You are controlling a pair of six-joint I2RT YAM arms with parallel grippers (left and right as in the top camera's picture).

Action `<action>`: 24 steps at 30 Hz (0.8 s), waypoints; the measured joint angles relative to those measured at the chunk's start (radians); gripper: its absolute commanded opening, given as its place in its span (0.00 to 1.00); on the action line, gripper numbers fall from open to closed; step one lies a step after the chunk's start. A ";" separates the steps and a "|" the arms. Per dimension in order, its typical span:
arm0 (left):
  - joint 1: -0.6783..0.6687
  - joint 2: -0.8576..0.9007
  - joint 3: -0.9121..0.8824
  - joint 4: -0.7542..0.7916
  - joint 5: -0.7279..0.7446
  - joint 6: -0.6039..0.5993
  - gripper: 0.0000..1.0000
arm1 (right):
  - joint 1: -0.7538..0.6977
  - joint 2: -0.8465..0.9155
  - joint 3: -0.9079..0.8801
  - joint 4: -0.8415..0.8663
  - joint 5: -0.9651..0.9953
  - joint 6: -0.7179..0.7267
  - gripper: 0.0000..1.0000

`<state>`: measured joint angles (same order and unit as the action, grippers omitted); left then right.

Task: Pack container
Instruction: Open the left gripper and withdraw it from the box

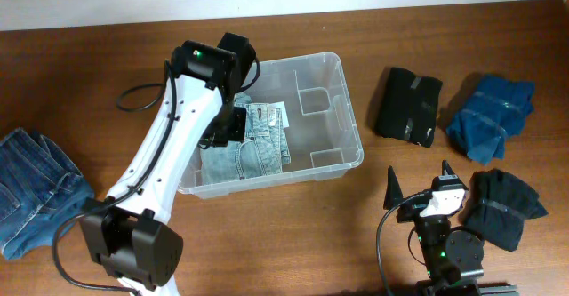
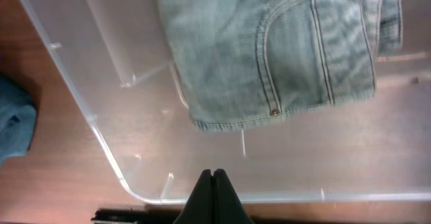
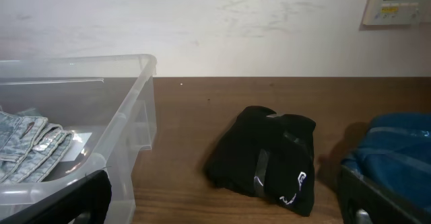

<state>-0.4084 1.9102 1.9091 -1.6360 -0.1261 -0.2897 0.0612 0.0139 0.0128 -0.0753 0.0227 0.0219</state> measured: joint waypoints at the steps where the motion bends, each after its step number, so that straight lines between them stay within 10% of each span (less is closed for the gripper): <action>1: 0.000 -0.002 0.000 -0.009 0.012 0.011 0.01 | 0.000 0.000 0.000 0.000 0.000 0.001 0.99; 13: 0.000 -0.213 -0.056 -0.002 0.093 0.054 0.01 | 0.000 0.000 0.000 0.000 0.000 0.001 0.98; 24: 0.000 -0.760 -0.702 0.391 0.097 -0.105 0.01 | 0.000 0.000 0.000 0.000 0.000 0.001 0.99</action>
<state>-0.4084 1.1500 1.2072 -1.2446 -0.0292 -0.3950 0.0612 0.0139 0.0128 -0.0753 0.0227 0.0231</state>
